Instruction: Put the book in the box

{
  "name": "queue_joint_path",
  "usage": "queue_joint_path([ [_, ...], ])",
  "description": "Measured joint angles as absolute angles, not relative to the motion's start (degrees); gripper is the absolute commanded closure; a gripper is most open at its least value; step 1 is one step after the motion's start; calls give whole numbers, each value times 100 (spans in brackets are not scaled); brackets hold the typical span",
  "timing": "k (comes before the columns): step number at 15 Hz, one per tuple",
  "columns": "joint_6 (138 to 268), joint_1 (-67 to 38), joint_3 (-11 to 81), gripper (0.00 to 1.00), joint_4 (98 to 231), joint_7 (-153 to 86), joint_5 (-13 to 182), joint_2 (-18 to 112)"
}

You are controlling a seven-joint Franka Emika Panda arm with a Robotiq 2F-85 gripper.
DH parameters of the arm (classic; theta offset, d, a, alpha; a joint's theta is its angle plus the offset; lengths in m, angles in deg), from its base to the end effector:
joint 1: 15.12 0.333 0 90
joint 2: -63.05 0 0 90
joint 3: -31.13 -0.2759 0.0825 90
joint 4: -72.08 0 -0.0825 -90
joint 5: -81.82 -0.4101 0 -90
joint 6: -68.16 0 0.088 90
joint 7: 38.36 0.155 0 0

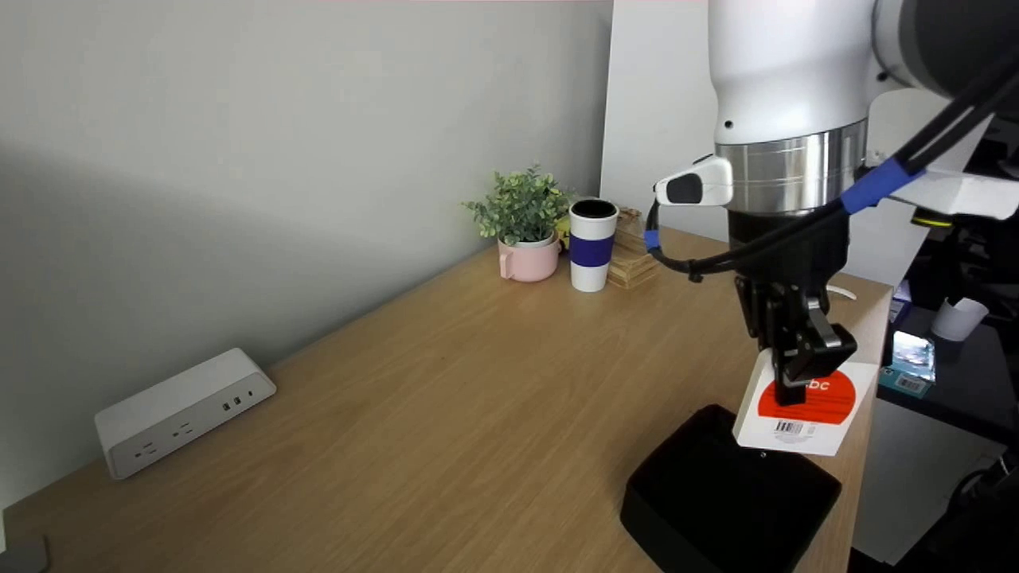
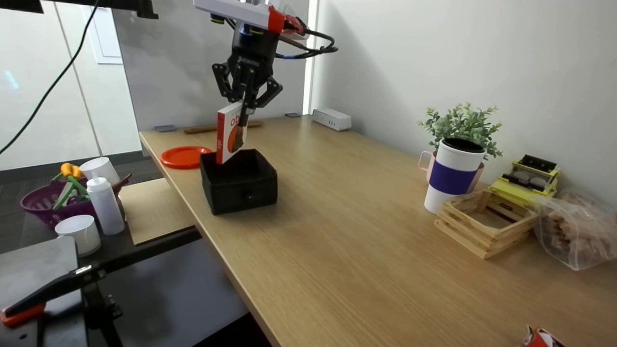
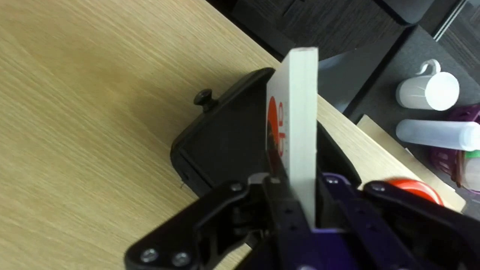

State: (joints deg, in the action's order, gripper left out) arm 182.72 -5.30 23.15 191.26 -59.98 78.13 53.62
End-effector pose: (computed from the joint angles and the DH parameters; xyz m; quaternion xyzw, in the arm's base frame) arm 0.5180 0.1748 0.2297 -0.9391 -0.3190 0.1202 0.0429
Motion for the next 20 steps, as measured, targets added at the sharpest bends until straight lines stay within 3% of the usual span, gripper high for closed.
queue_joint_path([
  [10, 19451, -771, 2316, 96, 18946, -5751, 6450, 4715],
  [20, 19500, -826, 2308, 96, 18995, -4845, 6466, 4609],
])
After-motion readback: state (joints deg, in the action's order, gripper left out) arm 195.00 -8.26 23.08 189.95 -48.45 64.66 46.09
